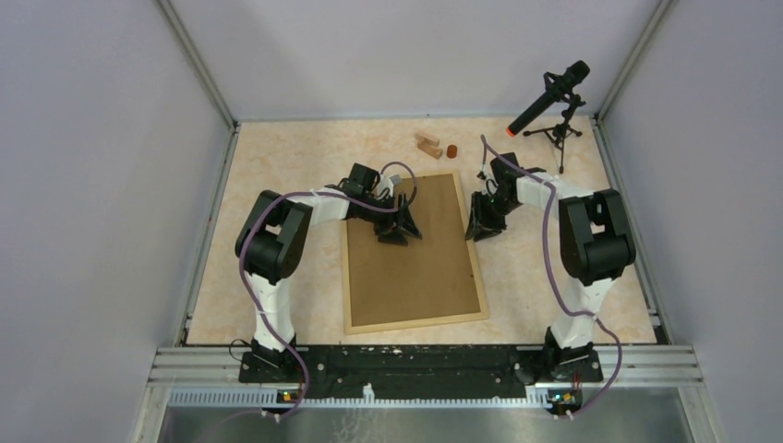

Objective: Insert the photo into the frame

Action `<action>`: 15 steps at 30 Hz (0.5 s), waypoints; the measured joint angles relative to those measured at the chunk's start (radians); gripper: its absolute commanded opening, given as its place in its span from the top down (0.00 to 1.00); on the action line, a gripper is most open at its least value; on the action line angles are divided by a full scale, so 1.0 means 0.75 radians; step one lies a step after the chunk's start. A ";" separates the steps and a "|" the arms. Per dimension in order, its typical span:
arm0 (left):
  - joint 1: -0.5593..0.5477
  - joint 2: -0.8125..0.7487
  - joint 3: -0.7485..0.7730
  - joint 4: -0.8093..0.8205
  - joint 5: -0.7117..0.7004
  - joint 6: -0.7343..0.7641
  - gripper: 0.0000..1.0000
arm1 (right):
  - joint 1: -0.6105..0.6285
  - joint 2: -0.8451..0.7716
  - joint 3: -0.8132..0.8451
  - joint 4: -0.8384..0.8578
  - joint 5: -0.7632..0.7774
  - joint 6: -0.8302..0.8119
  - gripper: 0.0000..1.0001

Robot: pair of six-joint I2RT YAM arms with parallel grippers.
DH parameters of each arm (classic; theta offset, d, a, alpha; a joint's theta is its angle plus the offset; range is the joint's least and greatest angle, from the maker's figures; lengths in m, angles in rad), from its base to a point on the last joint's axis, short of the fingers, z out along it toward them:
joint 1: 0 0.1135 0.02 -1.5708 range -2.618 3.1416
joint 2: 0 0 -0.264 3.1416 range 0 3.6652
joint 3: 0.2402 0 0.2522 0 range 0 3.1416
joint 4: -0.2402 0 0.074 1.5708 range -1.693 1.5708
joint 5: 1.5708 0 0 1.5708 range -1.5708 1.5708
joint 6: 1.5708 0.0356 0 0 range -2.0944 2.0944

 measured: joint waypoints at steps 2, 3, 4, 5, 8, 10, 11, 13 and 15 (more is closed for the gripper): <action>0.000 0.000 -0.002 0.003 0.003 0.000 0.33 | 0.016 -0.002 0.000 0.001 0.028 0.016 0.68; 0.000 0.000 -0.003 0.005 0.004 -0.001 0.33 | 0.021 -0.003 -0.001 0.002 0.040 0.023 0.68; 0.001 0.000 -0.004 0.006 0.004 -0.001 0.33 | 0.030 -0.008 -0.005 0.006 0.058 0.034 0.68; 0.001 0.000 -0.004 0.008 0.005 -0.001 0.33 | 0.036 -0.012 -0.012 0.014 0.071 0.046 0.68; 0.002 0.000 -0.007 0.012 0.006 -0.001 0.33 | 0.047 -0.018 -0.024 0.030 0.094 0.086 0.67; 0.002 0.000 -0.008 0.014 0.007 -0.001 0.33 | 0.058 -0.016 -0.022 0.028 0.119 0.114 0.66; 0.002 0.000 -0.008 0.014 0.007 -0.001 0.33 | 0.068 -0.009 -0.019 0.026 0.137 0.127 0.66; 0.002 0.000 -0.009 0.015 0.007 -0.001 0.33 | 0.099 0.007 0.002 0.019 0.171 0.157 0.64; 0.003 0.000 -0.009 0.014 0.007 -0.001 0.33 | 0.137 0.027 0.036 -0.013 0.228 0.173 0.62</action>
